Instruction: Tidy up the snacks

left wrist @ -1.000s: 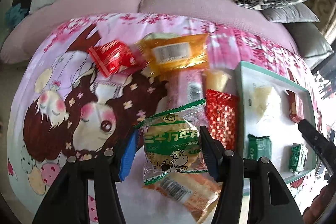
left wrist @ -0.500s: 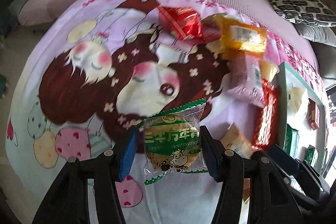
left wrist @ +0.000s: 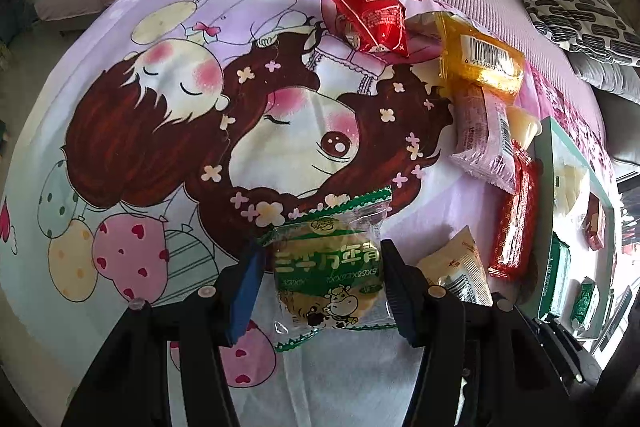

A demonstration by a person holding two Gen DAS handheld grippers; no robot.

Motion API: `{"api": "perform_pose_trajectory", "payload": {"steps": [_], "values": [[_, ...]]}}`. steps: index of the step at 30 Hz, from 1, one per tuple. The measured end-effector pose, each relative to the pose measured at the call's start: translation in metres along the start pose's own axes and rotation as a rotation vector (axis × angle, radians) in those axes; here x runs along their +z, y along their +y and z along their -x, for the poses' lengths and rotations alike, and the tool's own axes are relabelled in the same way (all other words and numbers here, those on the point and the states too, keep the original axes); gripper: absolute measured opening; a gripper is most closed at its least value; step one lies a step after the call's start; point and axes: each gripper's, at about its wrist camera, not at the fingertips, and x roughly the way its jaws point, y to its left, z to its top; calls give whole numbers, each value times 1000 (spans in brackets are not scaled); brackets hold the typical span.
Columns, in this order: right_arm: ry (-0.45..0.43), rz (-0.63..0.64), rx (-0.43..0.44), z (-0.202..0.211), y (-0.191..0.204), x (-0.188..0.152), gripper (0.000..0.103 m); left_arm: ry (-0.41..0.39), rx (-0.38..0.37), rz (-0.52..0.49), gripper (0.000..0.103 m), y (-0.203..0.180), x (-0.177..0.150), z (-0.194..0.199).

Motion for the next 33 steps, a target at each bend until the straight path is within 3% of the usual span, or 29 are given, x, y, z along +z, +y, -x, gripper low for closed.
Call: {"api": "perform_pose_trajectory", "payload": {"steps": [15, 21, 26, 33], "values": [[15, 47, -116, -18, 12, -4, 58, 27, -1, -10, 59, -9, 0, -12], [-9, 86, -201, -18, 21, -4, 42, 30, 1, -11, 59, -9, 2, -15], [-42, 32, -166, -5, 11, -1, 39, 23, 1, -9, 59, -10, 3, -12], [-156, -5, -112, 30, 10, 5, 38, -11, -5, -14, 59, -12, 6, 1]]}}
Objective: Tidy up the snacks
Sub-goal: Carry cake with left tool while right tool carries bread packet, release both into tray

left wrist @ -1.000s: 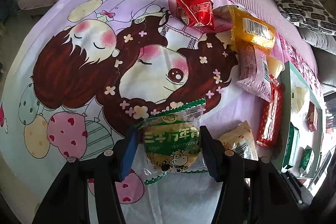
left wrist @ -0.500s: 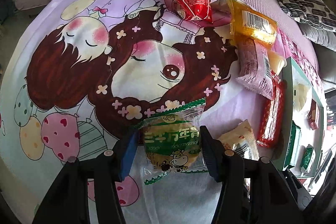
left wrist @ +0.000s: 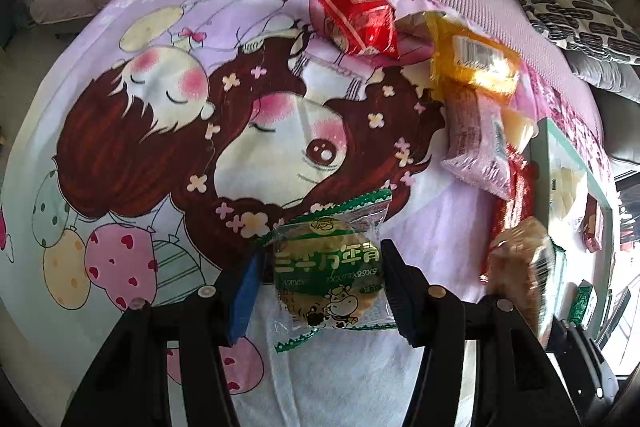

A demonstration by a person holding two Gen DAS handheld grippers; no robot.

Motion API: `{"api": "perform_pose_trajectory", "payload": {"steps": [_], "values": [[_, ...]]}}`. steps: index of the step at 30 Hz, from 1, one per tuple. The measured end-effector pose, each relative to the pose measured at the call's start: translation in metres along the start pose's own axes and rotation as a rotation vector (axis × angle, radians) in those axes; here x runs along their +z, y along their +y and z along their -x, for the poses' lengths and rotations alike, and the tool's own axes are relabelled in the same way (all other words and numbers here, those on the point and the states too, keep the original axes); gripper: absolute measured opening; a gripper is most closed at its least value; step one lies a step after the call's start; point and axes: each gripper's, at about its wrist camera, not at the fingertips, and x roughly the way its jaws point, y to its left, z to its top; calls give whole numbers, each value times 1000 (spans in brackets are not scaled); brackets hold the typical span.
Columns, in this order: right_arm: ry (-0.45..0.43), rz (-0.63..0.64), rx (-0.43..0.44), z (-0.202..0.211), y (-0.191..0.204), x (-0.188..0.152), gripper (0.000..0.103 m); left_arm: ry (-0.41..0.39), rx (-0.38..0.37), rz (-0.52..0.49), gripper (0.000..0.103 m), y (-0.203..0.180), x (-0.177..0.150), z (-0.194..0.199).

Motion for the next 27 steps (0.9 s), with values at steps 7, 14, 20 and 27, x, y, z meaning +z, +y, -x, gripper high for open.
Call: {"api": "perform_pose_trajectory", "payload": {"steps": [7, 14, 20, 27], "values": [[-104, -101, -80, 32, -36, 18, 38, -77, -25, -50, 59, -26, 9, 25], [-207, -305, -242, 69, -129, 31, 38, -117, -97, -201, 59, -101, 21, 42], [-254, -455, -356, 86, -207, 28, 38, -123, -168, -358, 59, -183, 26, 39], [-242, -571, -455, 82, -277, 16, 38, -79, -200, -496, 59, -264, 20, 13]]}}
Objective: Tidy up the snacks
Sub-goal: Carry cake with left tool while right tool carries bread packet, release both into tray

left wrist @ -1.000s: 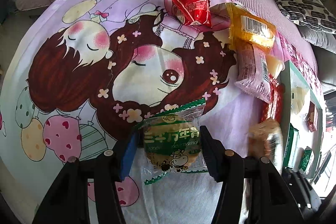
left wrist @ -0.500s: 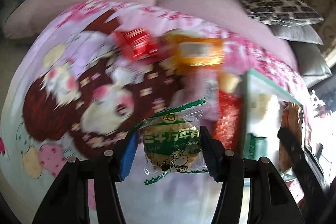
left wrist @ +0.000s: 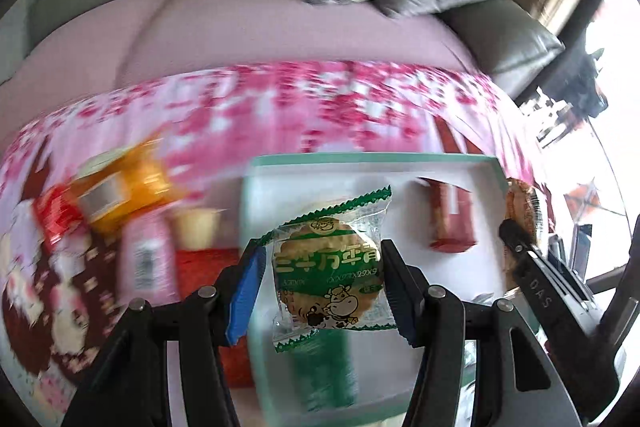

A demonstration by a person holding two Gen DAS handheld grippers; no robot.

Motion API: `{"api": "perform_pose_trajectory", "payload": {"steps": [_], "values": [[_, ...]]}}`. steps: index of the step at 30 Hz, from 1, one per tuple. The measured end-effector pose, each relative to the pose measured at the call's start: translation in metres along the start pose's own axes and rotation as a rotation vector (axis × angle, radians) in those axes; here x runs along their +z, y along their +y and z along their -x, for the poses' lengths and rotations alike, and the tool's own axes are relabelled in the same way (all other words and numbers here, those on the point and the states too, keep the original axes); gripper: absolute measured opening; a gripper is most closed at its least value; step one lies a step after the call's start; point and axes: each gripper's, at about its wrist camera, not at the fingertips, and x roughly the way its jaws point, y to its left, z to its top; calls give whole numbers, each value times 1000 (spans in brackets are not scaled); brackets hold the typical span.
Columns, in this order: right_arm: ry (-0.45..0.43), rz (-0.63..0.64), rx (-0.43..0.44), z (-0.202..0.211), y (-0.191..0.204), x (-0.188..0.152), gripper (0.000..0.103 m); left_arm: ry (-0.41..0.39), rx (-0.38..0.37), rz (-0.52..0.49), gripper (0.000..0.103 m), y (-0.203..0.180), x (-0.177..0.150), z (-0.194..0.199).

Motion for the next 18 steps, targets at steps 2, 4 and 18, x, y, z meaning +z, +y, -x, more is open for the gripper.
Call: {"api": "perform_pose_trajectory", "payload": {"steps": [2, 4, 18], "values": [[15, -22, -21, -11, -12, 2, 38, 12, 1, -22, 59, -14, 7, -13], [32, -29, -40, -17, -20, 2, 39, 24, 5, -38, 59, -26, 12, -26], [96, 3, 2, -14, -14, 0, 77, 5, 53, 0, 89, -25, 12, -20]]}}
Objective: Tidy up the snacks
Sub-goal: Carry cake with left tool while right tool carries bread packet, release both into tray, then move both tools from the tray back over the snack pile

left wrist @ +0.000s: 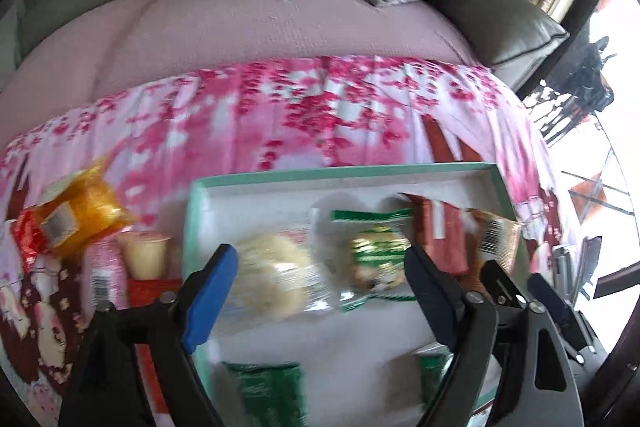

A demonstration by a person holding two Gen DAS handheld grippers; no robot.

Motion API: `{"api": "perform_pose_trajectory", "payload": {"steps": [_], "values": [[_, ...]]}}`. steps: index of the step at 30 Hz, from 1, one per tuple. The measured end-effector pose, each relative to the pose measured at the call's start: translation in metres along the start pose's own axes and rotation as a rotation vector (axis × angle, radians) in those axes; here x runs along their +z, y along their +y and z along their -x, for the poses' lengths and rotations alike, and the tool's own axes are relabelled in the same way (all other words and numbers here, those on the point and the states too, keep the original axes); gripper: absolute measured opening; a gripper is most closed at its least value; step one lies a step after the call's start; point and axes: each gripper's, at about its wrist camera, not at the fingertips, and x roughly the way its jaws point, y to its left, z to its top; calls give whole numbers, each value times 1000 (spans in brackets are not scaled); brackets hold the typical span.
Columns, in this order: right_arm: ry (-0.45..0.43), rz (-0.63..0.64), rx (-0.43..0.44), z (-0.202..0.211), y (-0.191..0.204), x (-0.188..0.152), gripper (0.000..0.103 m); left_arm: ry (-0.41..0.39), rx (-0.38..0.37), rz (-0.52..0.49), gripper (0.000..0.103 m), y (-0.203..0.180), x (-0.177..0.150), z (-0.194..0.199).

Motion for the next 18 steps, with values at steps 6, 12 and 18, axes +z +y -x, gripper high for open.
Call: {"api": "perform_pose_trajectory", "payload": {"steps": [6, 12, 18], "values": [[-3, 44, 39, 12, 17, -5, 102, -34, 83, 40, 94, 36, -11, 16], [-15, 84, 86, 20, 41, -10, 103, -68, 143, 83, 98, 68, -18, 34], [-29, 107, 109, 31, 63, -15, 103, -84, 186, 99, 98, 94, -26, 53]]}}
